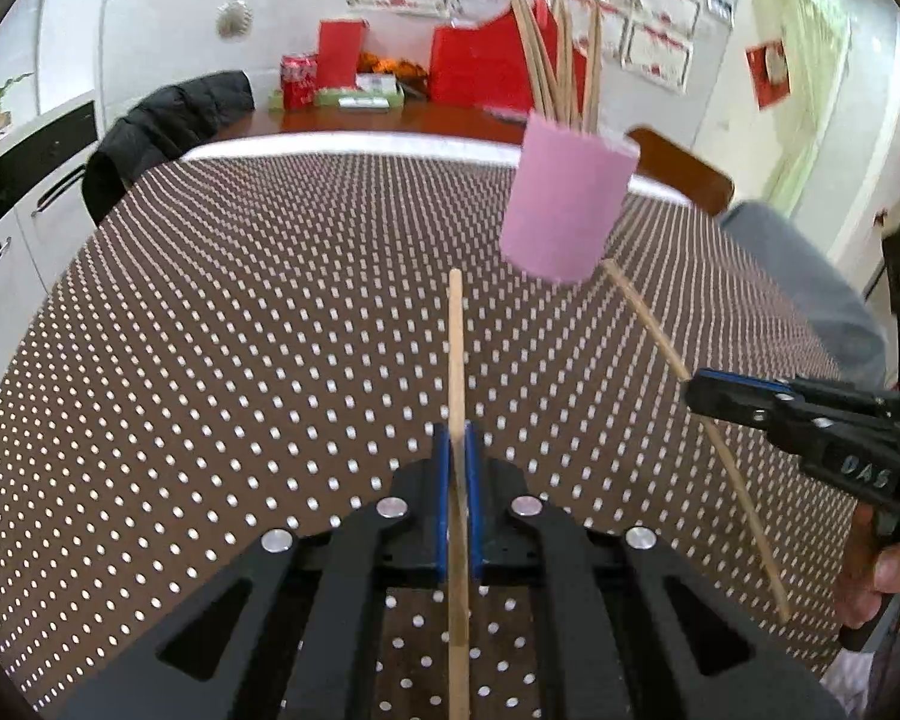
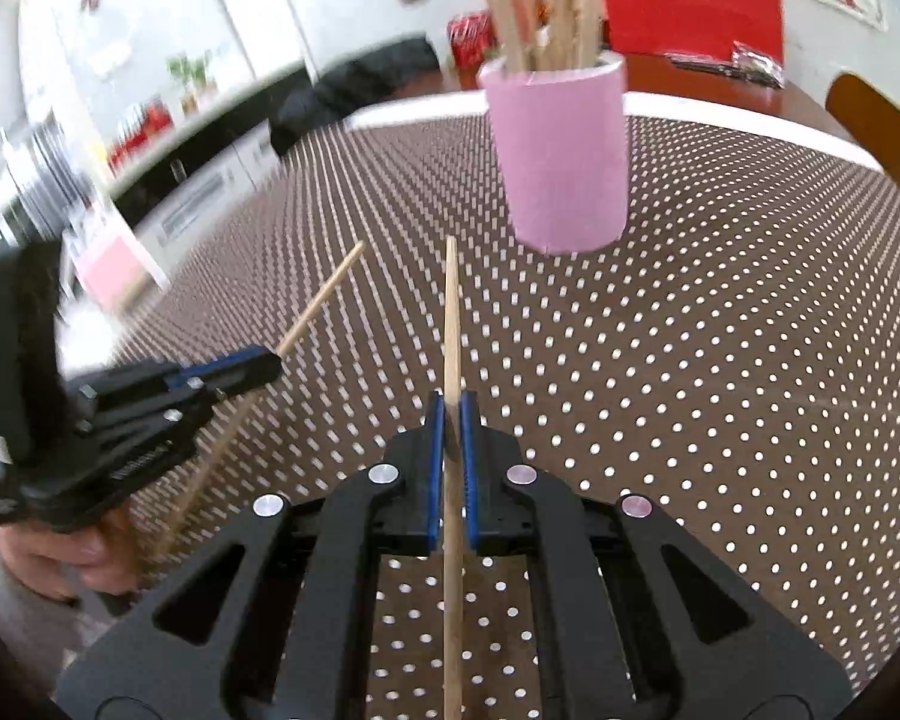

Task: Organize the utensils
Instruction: 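Lift both chopsticks over the pink cup and lower them in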

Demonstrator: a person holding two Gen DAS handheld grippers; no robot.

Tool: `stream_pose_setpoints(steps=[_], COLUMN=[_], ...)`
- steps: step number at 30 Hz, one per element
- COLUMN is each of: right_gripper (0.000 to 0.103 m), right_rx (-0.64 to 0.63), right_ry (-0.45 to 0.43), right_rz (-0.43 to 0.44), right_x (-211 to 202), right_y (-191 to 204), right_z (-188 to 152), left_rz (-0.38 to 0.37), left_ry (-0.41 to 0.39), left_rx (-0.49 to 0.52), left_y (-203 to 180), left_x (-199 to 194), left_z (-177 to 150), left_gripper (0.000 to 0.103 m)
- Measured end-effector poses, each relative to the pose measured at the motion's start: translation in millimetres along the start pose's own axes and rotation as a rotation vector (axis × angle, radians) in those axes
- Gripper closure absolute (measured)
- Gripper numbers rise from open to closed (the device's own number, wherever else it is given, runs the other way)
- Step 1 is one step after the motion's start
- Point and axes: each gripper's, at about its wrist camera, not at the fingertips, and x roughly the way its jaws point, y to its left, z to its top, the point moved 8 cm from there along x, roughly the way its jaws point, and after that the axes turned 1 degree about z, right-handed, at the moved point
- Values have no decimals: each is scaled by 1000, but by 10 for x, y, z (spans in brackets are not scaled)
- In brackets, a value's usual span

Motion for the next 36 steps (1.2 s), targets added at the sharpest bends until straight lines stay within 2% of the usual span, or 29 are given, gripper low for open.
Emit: stream_pose_setpoints(steps=[9,17,23,28,31,36], right_gripper=[97,97,97,97,97,97], right_rx=[80,79,54,30,26,9], right_ry=[-176,-298,-382,-489,-548,-608], right_rz=[84,103,93,80,72,47], right_x=[-394,-660,-839,-1036,-1110,-1077], right_y=[-148,-125,-129,-192,-249,-351], right_z=[340,712,1136,1693,2019,2438], left_rz=[-61,-138,-239,-304,-326,-338], left_ry=[-199,-389,-550,-672,-712,-724], left_rx=[-43,-27,-27,-23,-23,-45], left_y=[-133,-326,-492,-659,-767,-823], left_x=[-374,-621,-725,-743,-644,-333], left_z=[442,1011,1587,2085,2333,2610], left_gripper=[98,98,98,98,98,98])
